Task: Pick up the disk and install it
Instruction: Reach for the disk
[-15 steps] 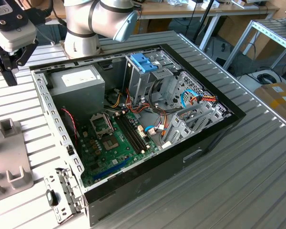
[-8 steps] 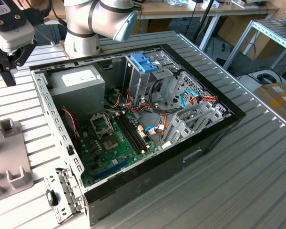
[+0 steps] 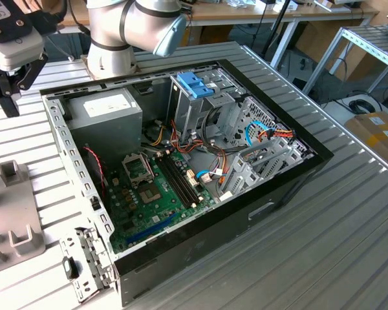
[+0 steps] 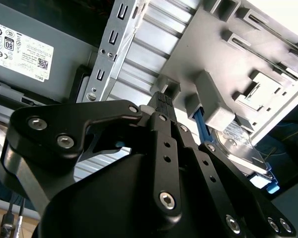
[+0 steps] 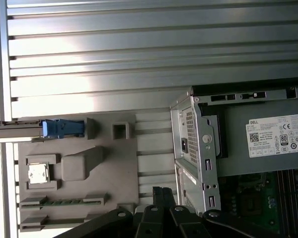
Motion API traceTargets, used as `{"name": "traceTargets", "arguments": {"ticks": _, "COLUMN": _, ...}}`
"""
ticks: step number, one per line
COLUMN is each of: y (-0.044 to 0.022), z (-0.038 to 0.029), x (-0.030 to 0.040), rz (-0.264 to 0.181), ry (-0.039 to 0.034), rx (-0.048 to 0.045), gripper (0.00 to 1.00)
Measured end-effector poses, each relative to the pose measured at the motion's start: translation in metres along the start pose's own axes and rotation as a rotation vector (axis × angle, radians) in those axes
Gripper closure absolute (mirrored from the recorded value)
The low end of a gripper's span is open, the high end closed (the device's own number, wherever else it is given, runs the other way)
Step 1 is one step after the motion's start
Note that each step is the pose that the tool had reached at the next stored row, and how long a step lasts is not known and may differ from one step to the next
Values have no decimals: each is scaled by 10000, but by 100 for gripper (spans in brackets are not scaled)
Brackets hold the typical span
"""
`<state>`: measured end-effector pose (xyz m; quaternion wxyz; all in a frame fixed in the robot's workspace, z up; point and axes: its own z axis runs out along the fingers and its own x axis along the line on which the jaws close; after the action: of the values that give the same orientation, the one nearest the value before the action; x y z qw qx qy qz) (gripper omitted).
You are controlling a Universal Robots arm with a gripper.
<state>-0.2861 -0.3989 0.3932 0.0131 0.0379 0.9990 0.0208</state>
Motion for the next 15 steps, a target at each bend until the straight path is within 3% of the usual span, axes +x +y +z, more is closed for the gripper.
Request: {"name": "traceTargets", "arguments": {"ticks": 15, "y": -6, "z": -2, "x": 82, "rz": 0, "ry": -1, "rx": -1, "gripper": 89}}
